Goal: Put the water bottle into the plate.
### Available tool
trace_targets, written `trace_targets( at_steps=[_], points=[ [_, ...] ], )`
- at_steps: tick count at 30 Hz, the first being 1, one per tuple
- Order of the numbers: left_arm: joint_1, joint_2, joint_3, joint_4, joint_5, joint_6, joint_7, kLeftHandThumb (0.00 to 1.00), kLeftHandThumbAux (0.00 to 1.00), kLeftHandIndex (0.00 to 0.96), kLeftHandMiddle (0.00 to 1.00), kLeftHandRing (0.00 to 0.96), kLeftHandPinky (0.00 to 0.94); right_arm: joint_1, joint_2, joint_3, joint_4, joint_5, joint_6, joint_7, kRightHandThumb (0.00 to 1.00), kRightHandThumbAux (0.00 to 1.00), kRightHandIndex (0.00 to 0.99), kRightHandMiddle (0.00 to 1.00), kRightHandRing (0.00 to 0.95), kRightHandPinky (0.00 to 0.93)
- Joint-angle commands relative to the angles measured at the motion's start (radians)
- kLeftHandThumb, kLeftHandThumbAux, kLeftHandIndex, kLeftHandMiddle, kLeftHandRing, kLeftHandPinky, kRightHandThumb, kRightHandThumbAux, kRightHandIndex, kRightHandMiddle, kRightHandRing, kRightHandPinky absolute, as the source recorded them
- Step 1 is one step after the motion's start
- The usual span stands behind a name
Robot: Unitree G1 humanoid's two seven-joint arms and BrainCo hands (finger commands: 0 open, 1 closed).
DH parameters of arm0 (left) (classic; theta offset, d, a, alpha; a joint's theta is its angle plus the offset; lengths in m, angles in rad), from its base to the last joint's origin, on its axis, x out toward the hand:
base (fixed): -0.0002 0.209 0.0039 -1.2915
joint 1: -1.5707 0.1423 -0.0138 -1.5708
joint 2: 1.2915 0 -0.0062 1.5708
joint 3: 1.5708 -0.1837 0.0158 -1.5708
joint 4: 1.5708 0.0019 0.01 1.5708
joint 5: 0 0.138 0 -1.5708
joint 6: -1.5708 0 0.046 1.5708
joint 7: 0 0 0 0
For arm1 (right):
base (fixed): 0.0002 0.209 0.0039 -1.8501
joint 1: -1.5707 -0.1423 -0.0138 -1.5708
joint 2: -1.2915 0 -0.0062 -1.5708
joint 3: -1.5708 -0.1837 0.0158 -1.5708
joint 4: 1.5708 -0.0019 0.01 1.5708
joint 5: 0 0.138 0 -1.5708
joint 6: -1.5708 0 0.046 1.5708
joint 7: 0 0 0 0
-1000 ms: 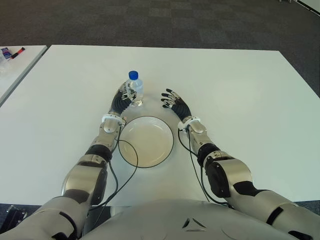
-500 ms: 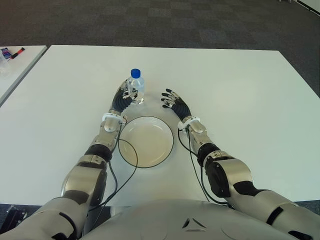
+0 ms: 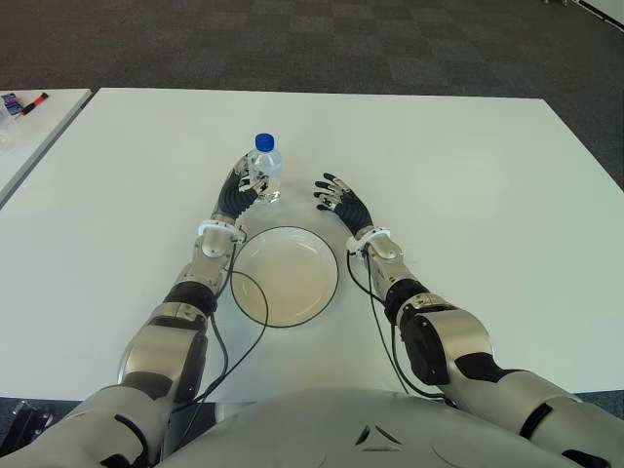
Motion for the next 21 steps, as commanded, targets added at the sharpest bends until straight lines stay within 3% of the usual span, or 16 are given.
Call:
trace_targets(
  at_steps=[1,12,21],
  points=[
    [0.003,-0.002,0.011,-0.026,-0.027,-0.002,-0.026,0.951,0.649,0.386,0.509,0.531,0.721,0.023,0.054,0.002,0.057,-0.013,0.092,-0.018,0.180,0.667,0.040,0.170,0.195,0.238],
    [0.012,-0.002,0.015,-0.050,-0.046,0.003,-0.051,0.950,0.649,0.384,0.511,0.535,0.732,0.022,0.052,0.004,0.057,-0.015,0.091,-0.018,0.155,0.659,0.037,0.165,0.191,0.233],
    [0.052,-0.006,0.021,-0.141,-0.066,0.010,-0.069,0.951,0.649,0.385,0.513,0.536,0.726,0.023,0.050,0.006,0.057,-0.017,0.095,-0.020,0.129,0.654,0.033,0.154,0.178,0.223]
  ],
)
